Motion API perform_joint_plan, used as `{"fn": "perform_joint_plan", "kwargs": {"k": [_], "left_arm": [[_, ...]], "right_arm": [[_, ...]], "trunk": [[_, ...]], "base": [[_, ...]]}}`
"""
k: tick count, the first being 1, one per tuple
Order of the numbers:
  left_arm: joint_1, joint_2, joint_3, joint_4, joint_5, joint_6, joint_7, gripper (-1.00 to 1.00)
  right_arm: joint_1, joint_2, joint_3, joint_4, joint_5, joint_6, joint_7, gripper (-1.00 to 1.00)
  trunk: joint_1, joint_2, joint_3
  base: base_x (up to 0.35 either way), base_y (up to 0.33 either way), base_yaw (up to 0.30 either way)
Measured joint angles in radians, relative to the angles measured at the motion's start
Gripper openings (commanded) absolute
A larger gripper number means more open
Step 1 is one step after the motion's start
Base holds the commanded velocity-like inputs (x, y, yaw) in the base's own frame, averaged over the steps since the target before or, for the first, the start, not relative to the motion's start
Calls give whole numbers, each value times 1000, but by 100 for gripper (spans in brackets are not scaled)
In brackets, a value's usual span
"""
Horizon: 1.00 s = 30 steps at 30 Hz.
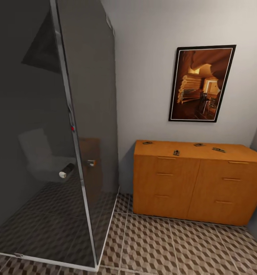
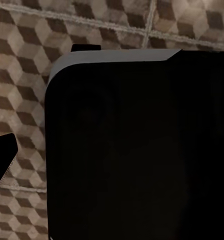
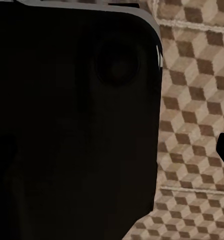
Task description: Take the four mousetraps from the cabinet in the bathroom and place them on the bathroom floor. Make sure all four end up on the same floor surface, and ensure that at least two of them are either under or directly next to the same bathroom sink.
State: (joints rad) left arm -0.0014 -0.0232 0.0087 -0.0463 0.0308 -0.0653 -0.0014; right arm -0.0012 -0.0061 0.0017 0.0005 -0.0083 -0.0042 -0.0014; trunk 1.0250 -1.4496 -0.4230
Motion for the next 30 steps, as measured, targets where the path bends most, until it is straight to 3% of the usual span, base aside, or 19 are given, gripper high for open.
{"fn": "perform_joint_plan", "kwargs": {"k": [30], "left_arm": [[0,-1,1,0,0,0,0,100]], "right_arm": [[0,1,1,0,0,0,0,100]], "trunk": [[0,0,15]], "base": [[0,0,-265]]}}
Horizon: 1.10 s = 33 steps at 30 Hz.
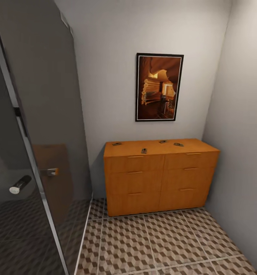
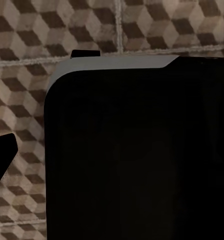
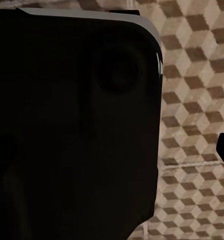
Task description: Take the four mousetraps from the cabinet in the bathroom and place them on the bathroom floor. Make sure all four end up on the same floor surface, and ensure that at least two of them are either under or directly next to the same bathroom sink.
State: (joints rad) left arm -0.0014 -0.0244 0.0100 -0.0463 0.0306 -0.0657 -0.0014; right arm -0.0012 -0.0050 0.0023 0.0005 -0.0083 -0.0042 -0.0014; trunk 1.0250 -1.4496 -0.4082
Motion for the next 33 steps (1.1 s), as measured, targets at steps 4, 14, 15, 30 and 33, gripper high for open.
{"fn": "perform_joint_plan", "kwargs": {"k": [4,14,15,30,33], "left_arm": [[0,0,0,0,0,0,0,100],[0,1,-2,0,0,1,0,100],[0,1,-2,0,0,1,0,100],[0,2,-3,0,0,1,0,100],[0,2,-3,0,0,1,0,100]], "right_arm": [[0,0,0,0,0,0,0,100],[0,0,0,0,1,0,0,100],[0,0,0,0,1,0,0,100],[0,0,2,-1,4,0,0,100],[0,0,2,-1,4,0,0,100]], "trunk": [[0,0,2],[0,0,5],[0,0,5],[-1,0,5],[-1,0,5]], "base": [[1,0,-264],[125,0,-138],[259,0,-36],[304,0,-9],[318,0,-1]]}}
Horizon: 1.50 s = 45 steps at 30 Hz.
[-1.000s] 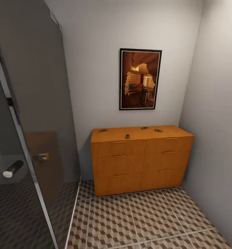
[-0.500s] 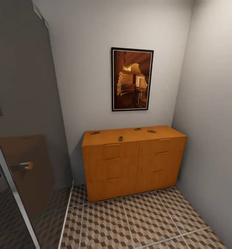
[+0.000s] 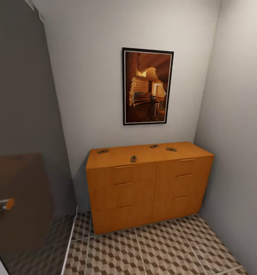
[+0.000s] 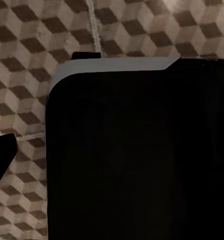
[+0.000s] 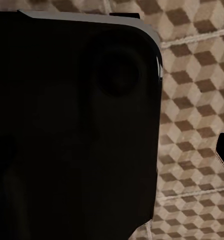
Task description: Take the four mousetraps from the cabinet in the bathroom and place them on the bathroom floor. Make sure all four end up on the same floor surface, and ensure that at least two of them are either under or directly next to the same bathroom sink.
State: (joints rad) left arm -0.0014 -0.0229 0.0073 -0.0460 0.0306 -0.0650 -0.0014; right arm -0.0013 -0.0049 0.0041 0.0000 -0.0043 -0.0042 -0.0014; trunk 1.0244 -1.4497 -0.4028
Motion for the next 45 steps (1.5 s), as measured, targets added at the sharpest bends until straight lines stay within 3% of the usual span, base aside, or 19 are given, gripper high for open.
{"fn": "perform_joint_plan", "kwargs": {"k": [25,45], "left_arm": [[0,0,0,0,1,0,0,100],[0,0,1,0,1,-1,0,100]], "right_arm": [[0,-1,1,0,4,0,0,100],[0,-1,1,0,7,0,0,100]], "trunk": [[0,0,0],[1,0,0]], "base": [[294,0,0],[47,0,0]]}}
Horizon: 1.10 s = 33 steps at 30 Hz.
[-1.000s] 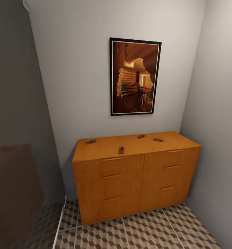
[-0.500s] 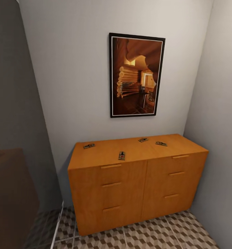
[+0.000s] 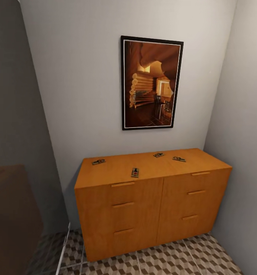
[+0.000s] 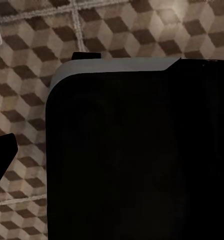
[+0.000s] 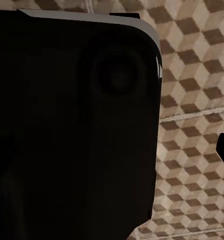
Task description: Take the four mousetraps from the cabinet in the bathroom and place them on the bathroom floor. Make sure all four end up on the same floor surface, and ensure that at least two of them are either under or directly next to the same bathroom sink.
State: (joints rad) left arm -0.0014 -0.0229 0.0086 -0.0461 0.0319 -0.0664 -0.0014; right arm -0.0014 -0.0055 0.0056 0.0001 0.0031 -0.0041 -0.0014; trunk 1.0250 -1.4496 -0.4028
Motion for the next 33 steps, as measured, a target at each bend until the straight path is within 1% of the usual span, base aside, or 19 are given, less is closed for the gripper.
{"fn": "perform_joint_plan", "kwargs": {"k": [13,33], "left_arm": [[0,0,0,0,0,0,0,100],[0,-1,0,0,0,0,0,100]], "right_arm": [[0,0,0,0,1,0,0,100],[0,0,0,0,1,0,0,100]], "trunk": [[0,0,0],[0,0,0]], "base": [[1,0,12],[0,0,92]]}}
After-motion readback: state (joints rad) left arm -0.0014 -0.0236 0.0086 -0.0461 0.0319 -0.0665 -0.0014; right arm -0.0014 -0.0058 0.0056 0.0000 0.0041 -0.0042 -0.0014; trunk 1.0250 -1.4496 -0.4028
